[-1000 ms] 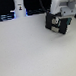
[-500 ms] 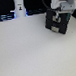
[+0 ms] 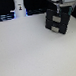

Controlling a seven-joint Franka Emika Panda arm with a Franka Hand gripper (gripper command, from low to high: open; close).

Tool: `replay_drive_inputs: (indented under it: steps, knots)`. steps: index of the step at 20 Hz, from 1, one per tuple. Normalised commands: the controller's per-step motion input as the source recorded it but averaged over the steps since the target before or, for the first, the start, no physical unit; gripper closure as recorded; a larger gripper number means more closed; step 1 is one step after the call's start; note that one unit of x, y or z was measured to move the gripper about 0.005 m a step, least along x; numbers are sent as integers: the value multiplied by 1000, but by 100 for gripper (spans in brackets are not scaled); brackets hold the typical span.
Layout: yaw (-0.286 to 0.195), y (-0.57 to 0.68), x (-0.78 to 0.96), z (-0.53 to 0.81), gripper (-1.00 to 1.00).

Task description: Open the kcup holder, insert the kcup into the holder, and close the kcup holder

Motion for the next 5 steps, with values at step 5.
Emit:
replay_drive_inputs:
  steps: [5]
  knots:
    - [0,0,25,8,-100]
